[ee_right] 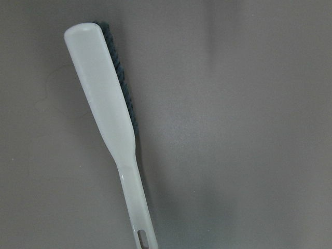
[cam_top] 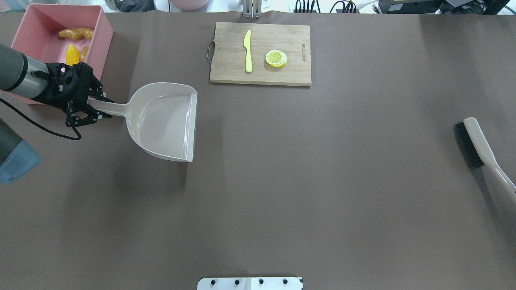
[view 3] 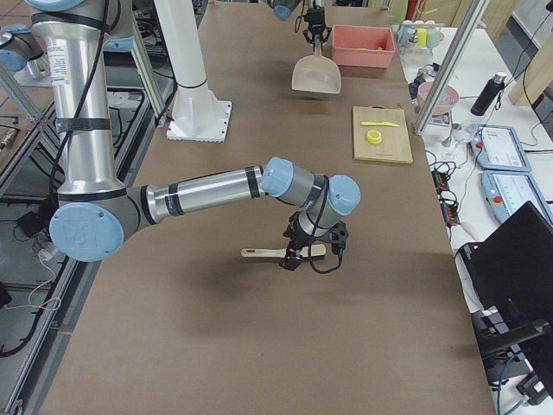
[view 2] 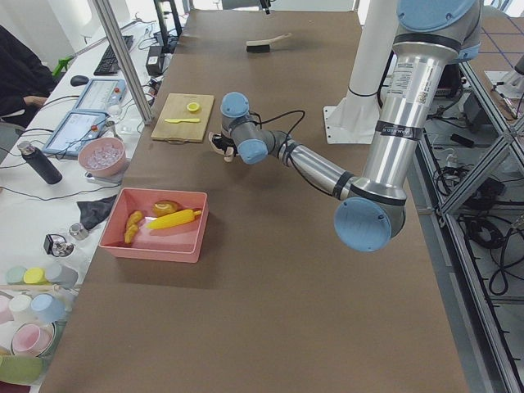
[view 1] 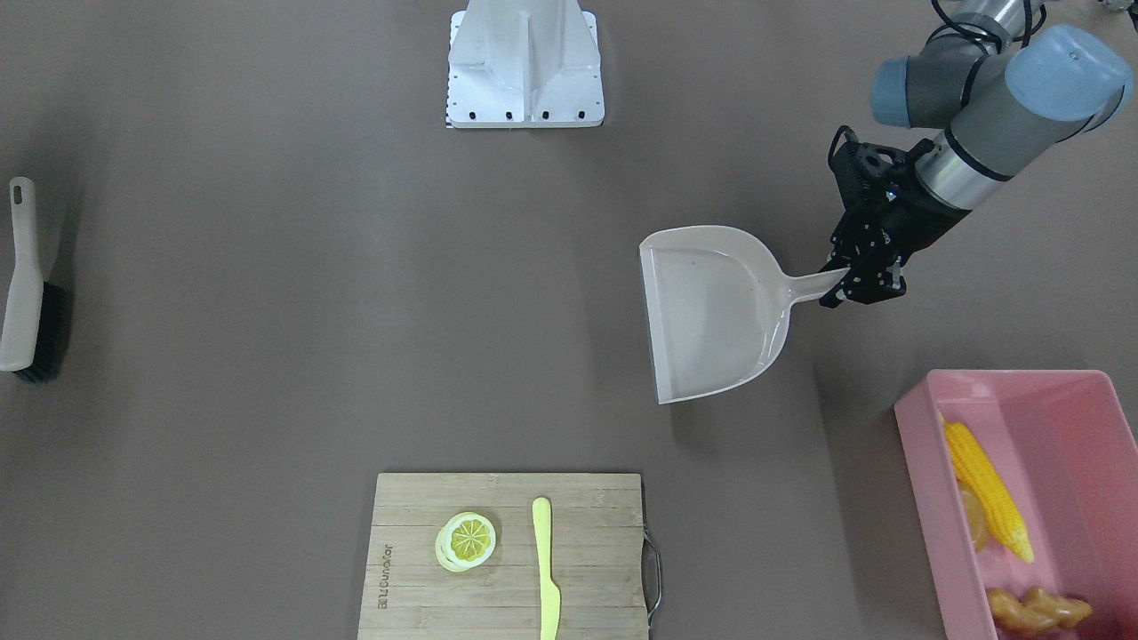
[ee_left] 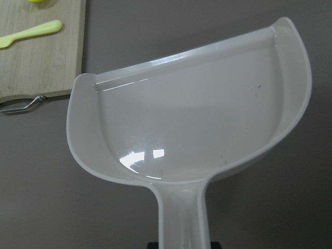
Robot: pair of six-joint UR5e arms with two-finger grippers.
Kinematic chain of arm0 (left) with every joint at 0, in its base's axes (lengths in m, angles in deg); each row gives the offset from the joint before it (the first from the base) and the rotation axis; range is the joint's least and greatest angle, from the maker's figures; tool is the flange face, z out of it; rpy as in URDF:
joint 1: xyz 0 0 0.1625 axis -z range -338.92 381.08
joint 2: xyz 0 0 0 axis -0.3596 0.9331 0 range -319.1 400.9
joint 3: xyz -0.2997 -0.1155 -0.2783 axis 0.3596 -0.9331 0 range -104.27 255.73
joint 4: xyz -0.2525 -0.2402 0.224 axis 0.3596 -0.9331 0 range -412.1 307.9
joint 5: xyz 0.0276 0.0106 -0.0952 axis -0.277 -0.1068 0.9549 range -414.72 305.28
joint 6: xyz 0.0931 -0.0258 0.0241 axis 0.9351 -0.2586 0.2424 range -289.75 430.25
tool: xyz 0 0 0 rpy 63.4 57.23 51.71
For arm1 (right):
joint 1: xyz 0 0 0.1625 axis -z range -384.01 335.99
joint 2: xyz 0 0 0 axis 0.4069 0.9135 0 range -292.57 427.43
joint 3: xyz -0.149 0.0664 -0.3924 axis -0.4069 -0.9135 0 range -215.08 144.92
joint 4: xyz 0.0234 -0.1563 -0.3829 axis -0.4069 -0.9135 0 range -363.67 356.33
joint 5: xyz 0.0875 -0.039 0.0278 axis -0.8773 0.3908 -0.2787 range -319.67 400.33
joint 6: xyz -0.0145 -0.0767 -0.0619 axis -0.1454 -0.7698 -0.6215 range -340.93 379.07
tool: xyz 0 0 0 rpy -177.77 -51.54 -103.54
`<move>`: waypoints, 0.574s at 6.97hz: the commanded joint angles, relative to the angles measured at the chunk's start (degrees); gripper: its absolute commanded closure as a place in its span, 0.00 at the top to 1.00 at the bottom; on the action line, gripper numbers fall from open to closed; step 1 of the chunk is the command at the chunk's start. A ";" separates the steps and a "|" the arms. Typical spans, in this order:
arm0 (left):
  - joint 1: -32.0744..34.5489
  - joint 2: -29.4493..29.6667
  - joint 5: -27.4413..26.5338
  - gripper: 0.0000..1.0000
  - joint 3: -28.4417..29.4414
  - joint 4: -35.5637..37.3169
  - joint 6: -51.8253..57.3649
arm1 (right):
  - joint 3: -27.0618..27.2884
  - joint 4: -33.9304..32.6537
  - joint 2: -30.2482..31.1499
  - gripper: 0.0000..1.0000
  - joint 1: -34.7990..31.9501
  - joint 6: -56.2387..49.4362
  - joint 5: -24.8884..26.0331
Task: Sweep and dump trash into bin
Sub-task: 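Set the dustpan down on the table and release it with the left gripper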
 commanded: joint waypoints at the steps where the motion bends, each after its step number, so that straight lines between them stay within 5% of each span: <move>1: -2.08 -1.44 -1.85 0.00 0.67 -1.12 0.00 | 1.41 -0.04 1.02 1.00 -0.09 0.09 -0.08; 4: -3.14 -1.53 -2.30 0.00 1.38 -2.79 0.09 | 1.50 0.05 1.29 1.00 -0.09 0.09 0.00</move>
